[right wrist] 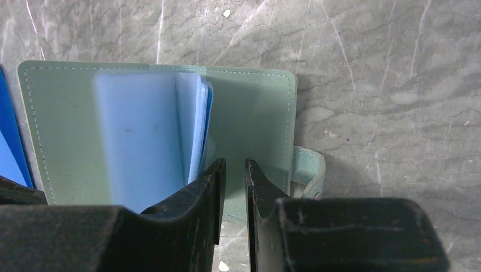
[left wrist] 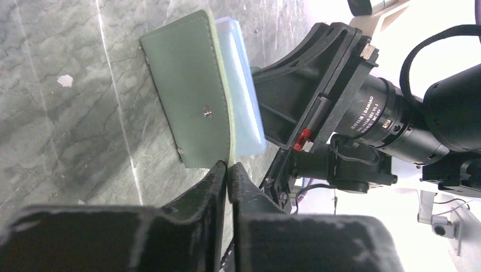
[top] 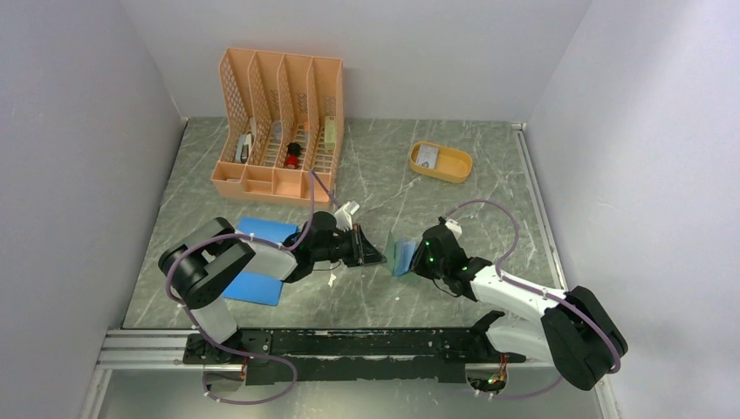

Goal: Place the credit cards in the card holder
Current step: Open the card holder at the center of the board.

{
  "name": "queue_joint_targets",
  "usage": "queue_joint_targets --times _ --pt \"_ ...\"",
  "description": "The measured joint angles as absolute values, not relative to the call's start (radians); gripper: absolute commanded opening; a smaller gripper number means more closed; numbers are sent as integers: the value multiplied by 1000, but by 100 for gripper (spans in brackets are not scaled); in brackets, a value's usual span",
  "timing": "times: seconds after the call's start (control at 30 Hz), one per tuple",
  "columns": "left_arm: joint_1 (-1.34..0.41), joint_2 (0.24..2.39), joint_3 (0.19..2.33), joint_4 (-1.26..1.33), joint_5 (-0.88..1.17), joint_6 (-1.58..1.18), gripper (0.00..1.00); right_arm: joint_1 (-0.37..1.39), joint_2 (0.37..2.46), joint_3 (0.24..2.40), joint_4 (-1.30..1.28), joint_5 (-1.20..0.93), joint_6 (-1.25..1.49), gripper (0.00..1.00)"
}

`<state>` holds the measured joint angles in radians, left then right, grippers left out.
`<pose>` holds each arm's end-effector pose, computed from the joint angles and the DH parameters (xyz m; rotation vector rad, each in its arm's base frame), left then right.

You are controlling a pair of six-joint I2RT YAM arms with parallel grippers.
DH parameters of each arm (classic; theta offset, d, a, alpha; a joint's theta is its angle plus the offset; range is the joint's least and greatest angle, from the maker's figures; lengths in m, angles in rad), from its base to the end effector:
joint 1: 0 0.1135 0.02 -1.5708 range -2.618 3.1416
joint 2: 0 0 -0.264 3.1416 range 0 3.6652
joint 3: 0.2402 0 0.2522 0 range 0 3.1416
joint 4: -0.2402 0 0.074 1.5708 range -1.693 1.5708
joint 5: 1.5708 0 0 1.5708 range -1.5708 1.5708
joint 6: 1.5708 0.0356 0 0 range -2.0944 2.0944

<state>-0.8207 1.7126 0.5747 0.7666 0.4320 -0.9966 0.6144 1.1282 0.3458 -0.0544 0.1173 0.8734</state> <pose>0.2029 -0.2396 0.1391 0.1389 2.2756 -1.5200 0.1627 0.1097 0.1407 0.3747 2.4448 0.5368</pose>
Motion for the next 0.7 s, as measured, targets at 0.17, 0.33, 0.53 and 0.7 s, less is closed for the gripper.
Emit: queue_joint_targets --times 0.17,0.33,0.53,0.7 --pt "-820 1711 575 762 430 -994 5 614 1113 342 -65 111 874 26" --pt "-820 1639 561 665 395 -955 5 614 1056 338 -135 96 874 29" --pt "-820 1507 543 503 311 -892 5 614 1056 341 -151 66 873 30" --pt "-820 1473 485 449 264 -870 5 614 1064 341 -136 31 874 31"
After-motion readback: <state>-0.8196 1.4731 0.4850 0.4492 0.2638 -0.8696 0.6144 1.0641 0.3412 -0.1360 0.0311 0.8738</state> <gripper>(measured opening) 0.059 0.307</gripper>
